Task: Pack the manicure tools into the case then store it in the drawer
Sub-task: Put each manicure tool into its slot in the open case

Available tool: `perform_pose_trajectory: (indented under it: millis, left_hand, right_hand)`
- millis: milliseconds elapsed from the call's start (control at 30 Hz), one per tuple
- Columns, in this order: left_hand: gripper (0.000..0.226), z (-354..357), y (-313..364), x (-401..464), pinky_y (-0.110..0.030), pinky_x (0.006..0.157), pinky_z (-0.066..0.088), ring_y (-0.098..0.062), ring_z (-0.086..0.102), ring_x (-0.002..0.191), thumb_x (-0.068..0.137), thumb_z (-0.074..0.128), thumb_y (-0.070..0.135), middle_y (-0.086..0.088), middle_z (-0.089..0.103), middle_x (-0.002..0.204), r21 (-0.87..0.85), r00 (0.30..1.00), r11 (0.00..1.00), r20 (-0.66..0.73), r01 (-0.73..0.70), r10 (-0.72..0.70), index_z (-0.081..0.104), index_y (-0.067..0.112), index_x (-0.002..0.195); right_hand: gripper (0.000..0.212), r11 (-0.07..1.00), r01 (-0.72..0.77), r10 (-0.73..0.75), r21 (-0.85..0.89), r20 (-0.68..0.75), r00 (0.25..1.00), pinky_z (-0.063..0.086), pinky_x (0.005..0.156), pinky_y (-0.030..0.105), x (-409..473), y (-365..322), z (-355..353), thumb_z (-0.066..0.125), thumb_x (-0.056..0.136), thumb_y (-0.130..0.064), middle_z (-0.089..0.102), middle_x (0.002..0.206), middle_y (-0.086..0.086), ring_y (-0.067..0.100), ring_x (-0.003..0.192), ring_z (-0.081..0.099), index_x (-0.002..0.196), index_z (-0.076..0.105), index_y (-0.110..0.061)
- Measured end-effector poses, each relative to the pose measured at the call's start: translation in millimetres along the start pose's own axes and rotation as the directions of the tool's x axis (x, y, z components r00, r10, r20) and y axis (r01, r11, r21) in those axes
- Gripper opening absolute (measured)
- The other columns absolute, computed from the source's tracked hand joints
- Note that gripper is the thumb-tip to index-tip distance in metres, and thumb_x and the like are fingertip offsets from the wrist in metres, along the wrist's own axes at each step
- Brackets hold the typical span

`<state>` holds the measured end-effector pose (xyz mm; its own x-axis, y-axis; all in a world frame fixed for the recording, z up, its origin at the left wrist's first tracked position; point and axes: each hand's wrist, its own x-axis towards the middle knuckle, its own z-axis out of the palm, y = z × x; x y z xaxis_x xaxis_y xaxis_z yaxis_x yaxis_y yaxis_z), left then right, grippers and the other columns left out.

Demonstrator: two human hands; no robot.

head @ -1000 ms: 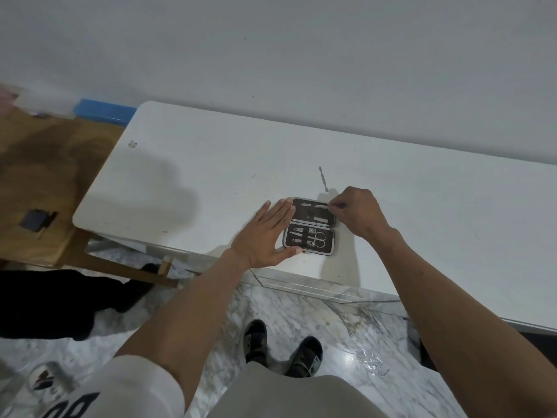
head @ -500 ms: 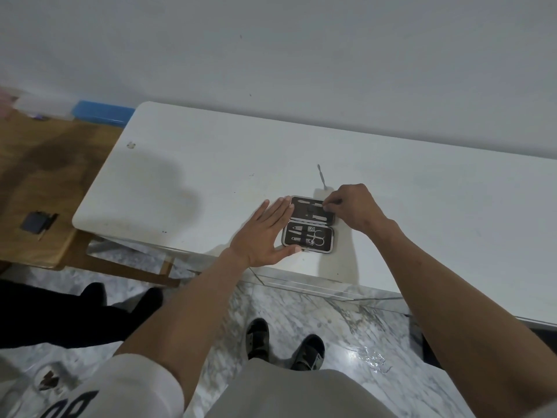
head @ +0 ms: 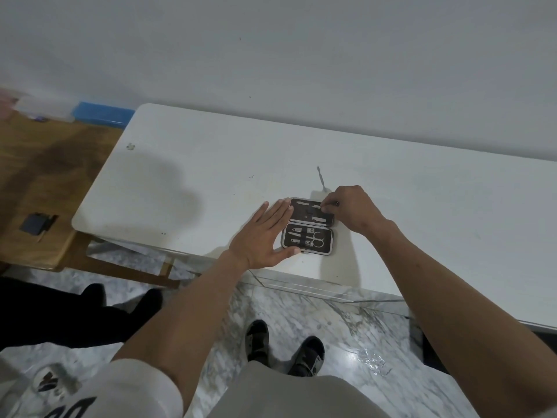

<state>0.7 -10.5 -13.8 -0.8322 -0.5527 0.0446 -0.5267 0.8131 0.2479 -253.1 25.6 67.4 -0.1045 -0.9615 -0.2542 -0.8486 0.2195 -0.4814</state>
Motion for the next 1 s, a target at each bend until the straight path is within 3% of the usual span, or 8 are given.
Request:
perform_pose_trajectory:
  millis: [133,333,433,600,700,800,933,1000]
  left_hand:
    - [0.097,-0.1,-0.2,0.0,-0.048,0.126,0.012,-0.018,0.001,0.157,0.096,0.030,0.074,-0.009,0.005,0.170,0.006,1.000,1.000,0.008,0.001,-0.002,0.011,0.005,0.160]
    - [0.096,1.6,-1.1,-0.5,-0.048,0.126,0.013,-0.019,0.002,0.157,0.096,0.032,0.073,-0.010,0.005,0.170,-0.023,1.000,1.000,-0.010,-0.006,0.006,0.010,0.005,0.160]
    - [0.096,1.9,-0.9,0.0,-0.049,0.126,0.015,-0.019,0.003,0.157,0.096,0.034,0.072,-0.010,0.006,0.169,-0.022,1.000,1.000,-0.022,-0.009,0.008,0.012,0.004,0.160]
    - [0.098,0.8,-0.6,-0.3,-0.048,0.126,0.013,-0.019,0.002,0.157,0.095,0.031,0.074,-0.010,0.006,0.169,-0.019,1.000,1.000,-0.008,-0.006,0.006,0.011,0.004,0.160]
    - [0.097,1.9,-1.1,-0.4,-0.048,0.126,0.013,-0.018,0.002,0.157,0.095,0.033,0.073,-0.009,0.006,0.169,-0.017,1.000,1.000,-0.013,-0.004,0.004,0.011,0.004,0.160]
    - [0.097,1.5,-0.8,-0.2,-0.048,0.126,0.014,-0.018,0.003,0.157,0.096,0.036,0.072,-0.009,0.007,0.169,-0.008,1.000,1.000,-0.019,-0.005,0.005,0.012,0.005,0.160]
    - [0.096,0.3,-0.6,-0.5,-0.048,0.126,0.014,-0.019,0.004,0.157,0.095,0.035,0.072,-0.010,0.008,0.169,-0.010,1.000,1.000,-0.019,-0.009,0.008,0.013,0.004,0.160]
    - [0.096,0.1,-0.5,-0.5,-0.048,0.126,0.015,-0.020,0.005,0.157,0.096,0.034,0.072,-0.011,0.010,0.169,-0.008,1.000,1.000,-0.028,-0.012,0.012,0.014,0.004,0.160]
  right_hand:
    - [0.020,0.995,-0.024,0.034,0.101,-0.107,0.994,0.050,0.083,0.030,4.0,-1.2,-9.8,0.072,0.082,-0.035,0.069,0.089,-0.004,0.014,0.085,0.063,0.093,0.076,-0.019]
    - [0.016,0.965,-0.256,0.263,0.063,-0.184,0.947,0.055,0.072,0.033,20.0,1.3,-16.2,0.059,0.084,-0.013,0.073,0.088,0.007,0.028,0.082,0.066,0.087,0.074,-0.011]
    - [0.030,0.938,-0.336,0.345,0.080,-0.176,0.922,0.056,0.082,0.036,19.8,7.7,-24.2,0.055,0.080,-0.009,0.072,0.103,0.003,0.027,0.095,0.066,0.100,0.075,-0.020]
    - [0.031,0.942,-0.328,0.331,0.069,-0.029,0.943,0.055,0.085,0.034,13.9,19.8,-37.6,0.058,0.079,-0.012,0.072,0.107,-0.001,0.021,0.097,0.066,0.100,0.074,-0.027]
    - [0.020,0.955,-0.291,0.294,0.057,-0.044,0.955,0.055,0.086,0.036,16.5,13.8,-34.4,0.064,0.080,-0.023,0.072,0.104,-0.001,0.021,0.097,0.066,0.098,0.074,-0.025]
    - [0.017,0.960,-0.279,0.281,0.032,-0.058,0.958,0.054,0.077,0.031,25.3,-3.8,-24.9,0.065,0.081,-0.033,0.073,0.097,0.001,0.022,0.089,0.066,0.090,0.075,-0.023]
    - [0.031,0.945,-0.326,0.325,0.009,-0.071,0.943,0.052,0.071,0.031,40.7,-24.8,-11.9,0.071,0.079,-0.040,0.070,0.094,0.009,0.028,0.085,0.066,0.092,0.073,-0.013]
    - [0.032,0.931,-0.365,0.363,-0.004,-0.071,0.929,0.050,0.070,0.031,46.1,-31.4,-9.2,0.073,0.077,-0.033,0.067,0.101,0.013,0.032,0.089,0.065,0.098,0.069,-0.008]
